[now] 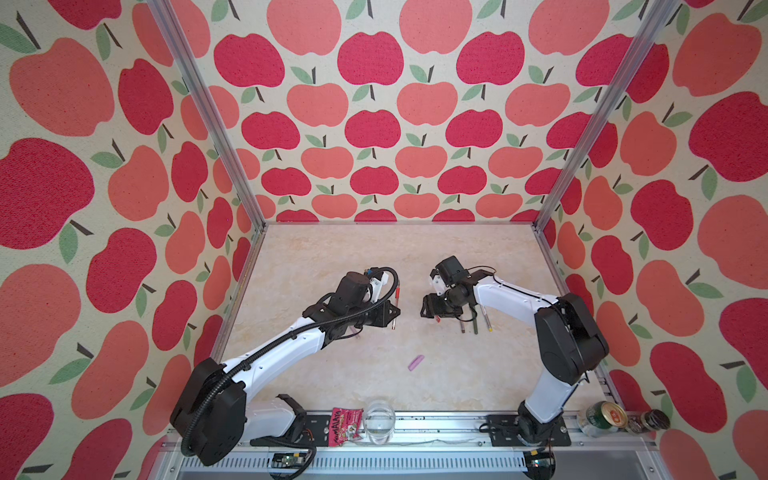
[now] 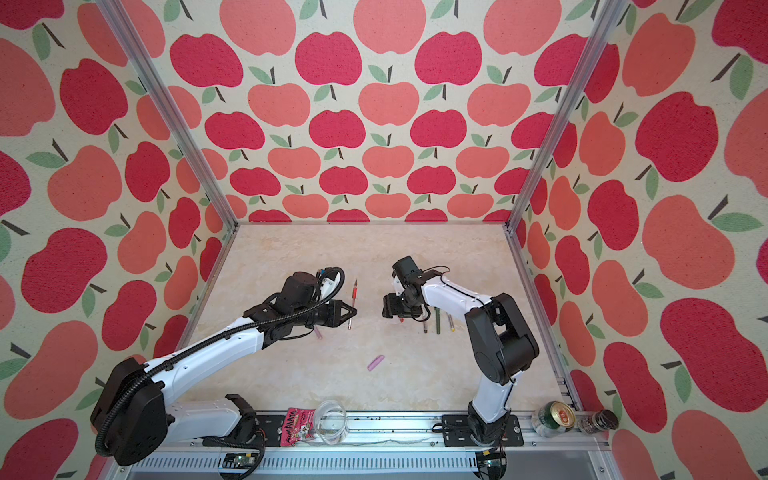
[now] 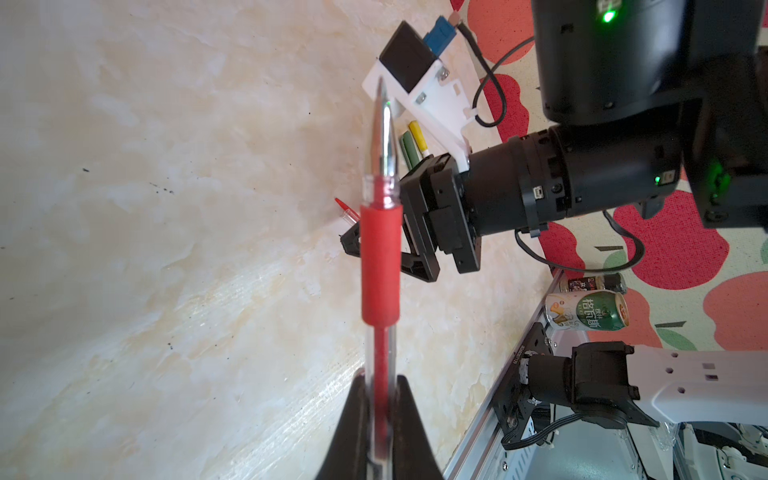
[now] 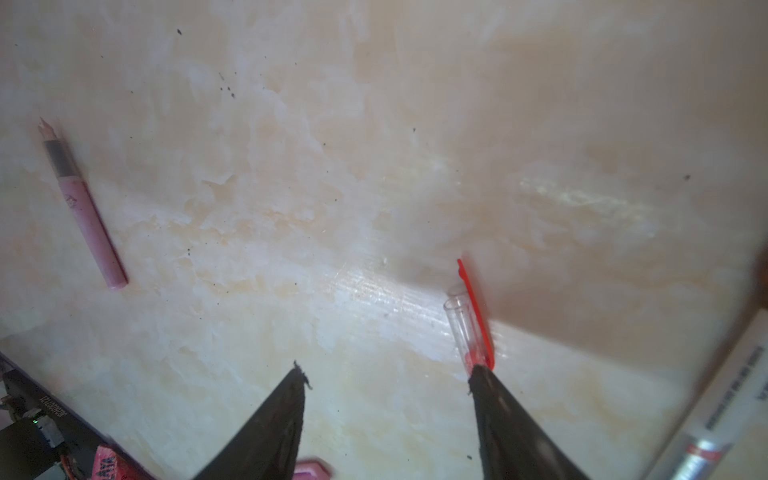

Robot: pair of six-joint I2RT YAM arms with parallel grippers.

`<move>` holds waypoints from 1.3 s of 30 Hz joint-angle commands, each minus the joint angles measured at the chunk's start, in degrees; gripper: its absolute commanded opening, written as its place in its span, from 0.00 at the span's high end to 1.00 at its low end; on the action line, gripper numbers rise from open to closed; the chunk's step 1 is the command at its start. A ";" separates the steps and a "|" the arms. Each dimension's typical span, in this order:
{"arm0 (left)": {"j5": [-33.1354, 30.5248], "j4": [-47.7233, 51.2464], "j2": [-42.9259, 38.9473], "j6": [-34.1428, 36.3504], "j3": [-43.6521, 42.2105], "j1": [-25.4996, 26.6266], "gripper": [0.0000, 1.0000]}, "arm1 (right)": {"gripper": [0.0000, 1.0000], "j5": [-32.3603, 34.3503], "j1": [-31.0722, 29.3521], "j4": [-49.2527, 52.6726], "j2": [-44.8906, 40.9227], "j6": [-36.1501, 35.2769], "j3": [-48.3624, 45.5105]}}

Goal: Insert the pens into the pen caps
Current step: 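Lower the right gripper onto the clear-red cap and grasp it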

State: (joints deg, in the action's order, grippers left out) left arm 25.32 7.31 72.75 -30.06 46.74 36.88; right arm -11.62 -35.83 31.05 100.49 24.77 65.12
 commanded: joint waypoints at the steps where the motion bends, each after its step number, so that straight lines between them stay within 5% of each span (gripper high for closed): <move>1: 0.18 0.07 -0.17 1.23 -0.34 -0.41 1.00 | 0.33 -1.26 -1.92 1.73 -1.17 2.99 -1.25; 27: -0.18 1.56 -1.87 1.47 -0.77 -1.03 1.00 | 0.30 2.94 2.12 1.27 10.00 1.68 6.59; 39: 0.34 1.57 -2.00 1.87 -1.21 -1.93 1.00 | 0.39 11.44 2.32 6.54 16.03 -0.64 12.51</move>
State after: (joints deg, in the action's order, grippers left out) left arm 25.34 8.01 71.29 -29.85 46.63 35.35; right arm -4.51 -33.85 33.52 113.23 25.45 77.49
